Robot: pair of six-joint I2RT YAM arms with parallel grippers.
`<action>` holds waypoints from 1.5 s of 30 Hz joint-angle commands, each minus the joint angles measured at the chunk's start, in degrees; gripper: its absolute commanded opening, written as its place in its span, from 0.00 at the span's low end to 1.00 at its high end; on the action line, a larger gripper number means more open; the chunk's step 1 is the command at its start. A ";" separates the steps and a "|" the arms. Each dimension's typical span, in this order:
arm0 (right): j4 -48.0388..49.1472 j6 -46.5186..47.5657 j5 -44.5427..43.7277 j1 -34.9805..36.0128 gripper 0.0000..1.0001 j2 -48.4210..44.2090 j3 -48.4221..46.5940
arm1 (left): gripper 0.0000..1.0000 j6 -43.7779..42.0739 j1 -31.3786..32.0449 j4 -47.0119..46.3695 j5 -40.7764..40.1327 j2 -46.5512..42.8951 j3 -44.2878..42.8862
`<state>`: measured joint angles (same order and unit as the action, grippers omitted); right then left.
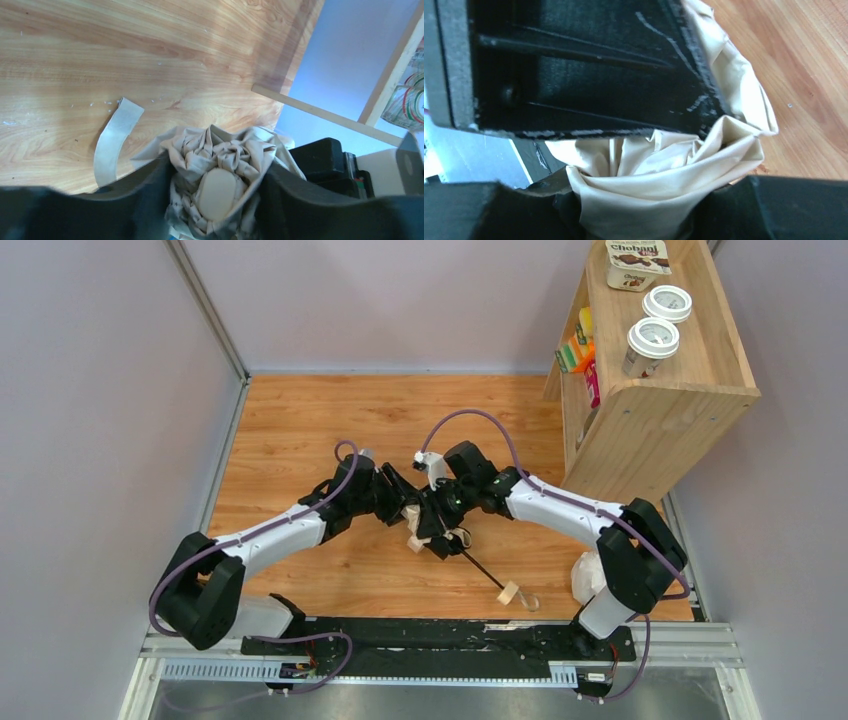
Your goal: Put away the umbrella
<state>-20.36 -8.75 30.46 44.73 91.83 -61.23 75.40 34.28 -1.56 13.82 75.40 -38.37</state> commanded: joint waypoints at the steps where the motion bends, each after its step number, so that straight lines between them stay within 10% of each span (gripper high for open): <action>1: 3.05 4.97 4.17 2.03 0.00 -2.80 -6.97 | 0.62 -2.09 0.35 -0.37 3.14 1.33 -2.06; 11: -0.99 5.77 3.83 2.82 0.00 -5.00 -9.60 | 0.00 -2.01 0.35 -4.59 3.32 1.69 -0.75; 14: -3.37 3.93 -1.44 3.17 0.05 -4.73 -10.22 | 0.00 -0.52 0.35 -5.46 0.95 -0.85 0.48; 20: -1.53 -4.33 -9.26 2.99 0.58 -7.80 -6.89 | 0.00 3.17 -1.14 -5.82 -1.78 -5.87 2.77; 25: -2.32 -6.11 -10.95 2.99 0.77 -8.51 -7.67 | 0.00 6.07 -2.20 -7.32 -1.35 -7.54 3.83; 34: -4.17 2.33 -15.41 7.38 0.78 -6.32 -7.06 | 0.00 9.41 -2.47 -1.78 -2.14 -9.39 2.86; 45: -6.01 11.30 -51.25 19.33 0.65 5.27 -10.31 | 0.00 17.85 -2.55 1.30 2.70 -7.10 1.98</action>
<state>-28.08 -1.91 -4.25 60.31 93.21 -69.36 86.24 31.51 3.53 12.05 69.36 -34.22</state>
